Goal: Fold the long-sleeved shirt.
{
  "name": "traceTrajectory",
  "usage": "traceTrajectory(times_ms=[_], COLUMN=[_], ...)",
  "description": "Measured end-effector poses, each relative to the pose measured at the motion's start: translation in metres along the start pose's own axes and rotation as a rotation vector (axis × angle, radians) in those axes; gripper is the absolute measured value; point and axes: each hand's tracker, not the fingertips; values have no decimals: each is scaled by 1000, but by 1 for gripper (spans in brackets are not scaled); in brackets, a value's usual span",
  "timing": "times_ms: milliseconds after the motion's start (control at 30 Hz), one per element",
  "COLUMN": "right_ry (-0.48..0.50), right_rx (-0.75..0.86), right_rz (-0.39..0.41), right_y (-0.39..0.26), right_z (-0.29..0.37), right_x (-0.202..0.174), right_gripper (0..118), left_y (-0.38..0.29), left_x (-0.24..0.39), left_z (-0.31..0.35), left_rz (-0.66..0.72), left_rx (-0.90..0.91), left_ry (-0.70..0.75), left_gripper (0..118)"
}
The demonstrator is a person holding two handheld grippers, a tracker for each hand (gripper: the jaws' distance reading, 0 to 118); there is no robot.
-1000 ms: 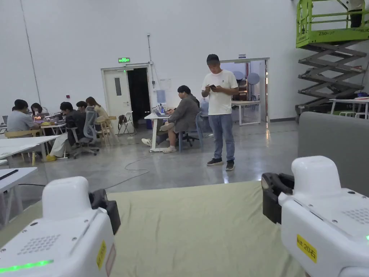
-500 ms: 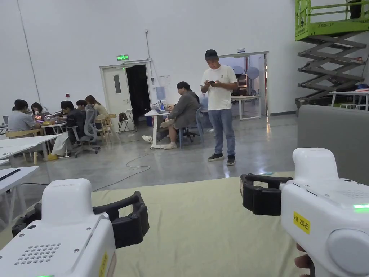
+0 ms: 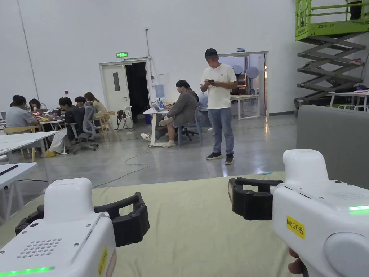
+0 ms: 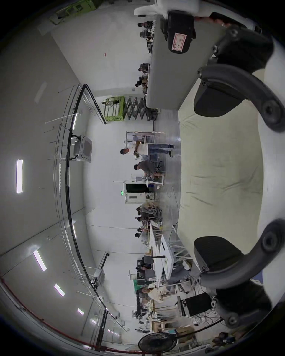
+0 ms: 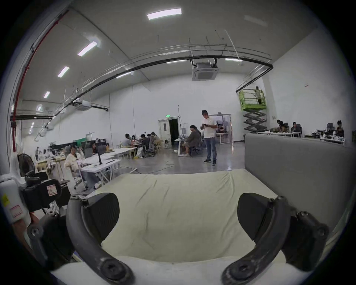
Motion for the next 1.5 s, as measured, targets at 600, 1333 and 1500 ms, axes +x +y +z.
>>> traceTrajectory(times_ms=[600,1333,1500], right_ry=[2,1,7], right_rx=[-4,-12,-10], right_rz=[32,39,32], right_y=[-4,-7,-7], right_z=[-1,-1,-1], right_x=[-12,-18,-19], right_gripper=[118,118,118], left_y=[4,2,1], left_x=[-5,-9,-10], left_z=[2,3,2], left_rz=[15,4,22], left_rx=[-15,-16,-19], left_ry=[-21,-5,-10], left_gripper=[118,118,118])
